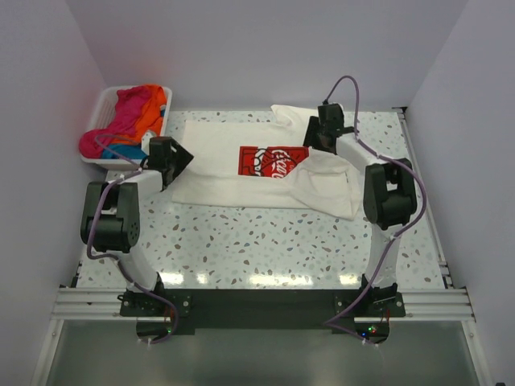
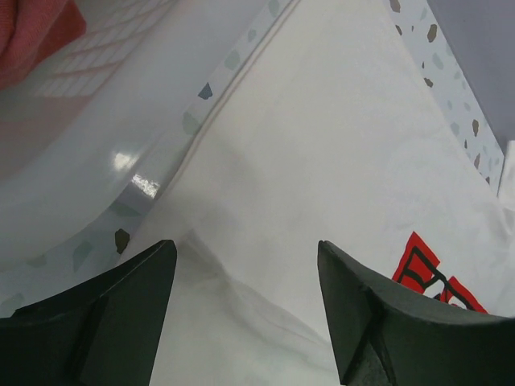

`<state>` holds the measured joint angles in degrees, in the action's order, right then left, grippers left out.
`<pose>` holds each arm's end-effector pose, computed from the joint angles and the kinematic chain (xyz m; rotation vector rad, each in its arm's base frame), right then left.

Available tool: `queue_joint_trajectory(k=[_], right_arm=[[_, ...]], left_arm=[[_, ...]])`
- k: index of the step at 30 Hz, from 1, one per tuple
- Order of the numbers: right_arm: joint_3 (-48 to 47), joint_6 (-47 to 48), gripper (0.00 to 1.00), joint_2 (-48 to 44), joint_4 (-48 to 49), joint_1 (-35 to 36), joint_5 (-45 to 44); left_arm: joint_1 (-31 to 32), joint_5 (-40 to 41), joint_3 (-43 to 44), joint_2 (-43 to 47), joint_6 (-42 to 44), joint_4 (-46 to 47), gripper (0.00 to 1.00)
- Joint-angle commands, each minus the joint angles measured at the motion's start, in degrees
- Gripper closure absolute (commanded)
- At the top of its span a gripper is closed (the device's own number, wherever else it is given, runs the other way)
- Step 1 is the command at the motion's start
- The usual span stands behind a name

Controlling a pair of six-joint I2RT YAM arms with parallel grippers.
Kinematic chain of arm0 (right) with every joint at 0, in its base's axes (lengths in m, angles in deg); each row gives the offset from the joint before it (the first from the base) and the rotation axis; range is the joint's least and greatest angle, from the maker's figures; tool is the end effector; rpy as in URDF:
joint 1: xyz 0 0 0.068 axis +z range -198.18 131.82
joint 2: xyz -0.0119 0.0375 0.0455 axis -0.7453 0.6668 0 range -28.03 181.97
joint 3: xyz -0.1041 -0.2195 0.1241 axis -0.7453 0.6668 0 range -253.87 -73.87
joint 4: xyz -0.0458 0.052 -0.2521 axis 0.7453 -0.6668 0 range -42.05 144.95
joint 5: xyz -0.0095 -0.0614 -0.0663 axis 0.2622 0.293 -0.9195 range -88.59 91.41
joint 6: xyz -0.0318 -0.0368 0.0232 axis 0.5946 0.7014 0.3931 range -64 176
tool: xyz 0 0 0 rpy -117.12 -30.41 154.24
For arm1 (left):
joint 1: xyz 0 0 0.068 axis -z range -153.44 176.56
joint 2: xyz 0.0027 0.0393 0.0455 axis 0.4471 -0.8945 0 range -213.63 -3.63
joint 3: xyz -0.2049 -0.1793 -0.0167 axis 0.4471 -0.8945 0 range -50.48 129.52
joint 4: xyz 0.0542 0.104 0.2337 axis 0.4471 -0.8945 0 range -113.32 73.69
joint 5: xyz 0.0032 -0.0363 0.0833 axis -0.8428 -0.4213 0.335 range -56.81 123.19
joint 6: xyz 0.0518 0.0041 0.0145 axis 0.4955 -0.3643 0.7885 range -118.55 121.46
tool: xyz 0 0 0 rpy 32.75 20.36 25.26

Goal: Fold and stack the t-shirts
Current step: Fold the tshirt

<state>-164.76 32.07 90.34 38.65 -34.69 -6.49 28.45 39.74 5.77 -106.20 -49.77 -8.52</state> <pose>0.4576 0.1048 0.2104 0.2803 2.3148 0.1668 0.3756 -0.0083 0.1673 -1.0013 2.0310 -0.3721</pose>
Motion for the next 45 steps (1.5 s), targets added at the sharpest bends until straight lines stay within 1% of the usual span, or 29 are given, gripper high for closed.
queue_joint_trajectory(k=[1, 3, 4, 5, 6, 7, 8, 9, 10, 11, 13, 14, 15, 16, 17, 20, 22, 25, 26, 27, 30, 33, 37, 40, 45], right_arm=[[-2.89, 2.39, 0.39, -3.39, 0.66, 0.21, -3.08], [-2.62, 2.22, 0.37, -4.98, -1.27, 0.21, -4.92], [-2.01, 1.78, 0.37, -6.12, -2.94, 0.30, -5.54], [0.25, 1.25, 0.37, -8.57, -3.74, 0.22, -6.07], [2.19, 0.64, 0.38, -10.24, -4.27, 0.30, -7.03], [6.82, -0.67, 0.40, -11.91, -4.27, 0.22, -7.48], [9.57, -1.73, 0.42, -13.67, -4.27, 0.21, -7.57], [12.64, -2.79, 0.43, -17.69, -3.75, 0.21, -7.22], [19.19, -4.54, 0.43, -19.56, -2.09, 0.21, -5.21], [22.22, -5.69, 0.43, -21.93, -1.64, 0.21, -5.11], [28.20, -7.36, 0.43, -27.64, 0.63, 0.13, -3.97], [33.19, -8.58, 0.43, -29.23, 0.74, 0.21, -2.83], [35.32, -9.03, 0.43, -32.20, 0.82, 0.21, -2.65], [39.00, -10.17, 0.43, -33.54, 0.56, 0.30, -2.65], [40.69, -10.70, 0.43, -34.77, 0.65, 0.22, -2.56], [46.14, -12.37, 0.42, -39.95, -0.93, 0.21, -4.74], [48.60, -13.60, 0.39, -43.46, -2.33, 0.21, -5.98], [51.86, -14.31, 0.35, -45.94, -3.13, 0.13, -7.48], [52.83, -14.83, 0.34, -46.73, -3.22, 0.21, -7.74], [53.18, -15.10, 0.34, -47.08, -3.39, -0.05, -8.53], [54.33, -15.80, 0.33, -47.70, -3.22, -0.66, -9.32], [55.56, -16.24, 0.33, -46.83, -1.55, -1.98, -9.50], [55.82, -16.33, 0.33, -44.45, 0.38, -5.05, -7.92], [55.82, -16.07, 0.33, -43.66, 1.26, -7.78, -6.78], [55.30, -16.15, 0.37, -42.69, 2.41, -8.49, -4.06]], left_arm=[[-0.14, -3.12, -3.51, 4.56, 1.83, 7.06, 0.24], [1.44, -2.25, -5.78, 7.02, 2.09, 6.63, 0.24], [2.06, -1.37, -6.50, 7.98, 2.09, 4.19, 0.26], [3.89, 0.21, -7.11, 10.34, 1.83, 2.07, 0.30], [5.04, 4.57, -7.81, 11.76, 0.70, -0.12, 0.32], [6.27, 7.31, -9.91, 13.34, 0.16, -3.63, 0.33], [9.07, 10.30, -11.15, 17.01, -0.63, -5.14, 0.33], [10.40, 16.07, -14.12, 18.96, -2.90, -6.81, 0.34], [11.63, 18.13, -15.63, 20.63, -4.05, -10.13, 0.34], [13.30, 20.76, -17.04, 23.61, -6.41, -11.38, 0.34], [13.67, 21.49, -20.46, 25.74, -8.36, -14.80, 0.34], [13.67, 22.80, -21.26, 27.40, -9.41, -15.95, 0.32], [13.67, 23.42, -23.18, 28.20, -9.42, -16.49, 0.31], [13.58, 24.03, -24.25, 28.99, -9.42, -16.15, 0.30], [13.49, 24.47, -25.39, 30.39, -9.60, -15.71, 0.27], [13.14, 24.22, -28.65, 31.28, -9.69, -11.93, 0.25], [12.79, 23.16, -29.62, 30.93, -9.34, -8.86, 0.24], [11.56, 21.93, -30.23, 29.44, -8.63, -4.03, 0.24], [10.16, 21.15, -30.41, 28.48, -8.46, -3.14, 0.24], [9.45, 19.14, -30.84, 28.12, -7.93, -2.18, 0.24], [6.90, 16.49, -32.07, 27.51, -6.97, 2.03, 0.26], [5.84, 15.26, -32.34, 26.72, -6.00, 3.80, 0.27], [5.67, 14.81, -30.85, 24.26, -5.38, 4.16, 0.29], [5.67, 14.55, -29.80, 22.41, -5.64, 3.72, 0.32], [5.67, 14.64, -28.31, 20.21, -6.08, 2.93, 0.39]])
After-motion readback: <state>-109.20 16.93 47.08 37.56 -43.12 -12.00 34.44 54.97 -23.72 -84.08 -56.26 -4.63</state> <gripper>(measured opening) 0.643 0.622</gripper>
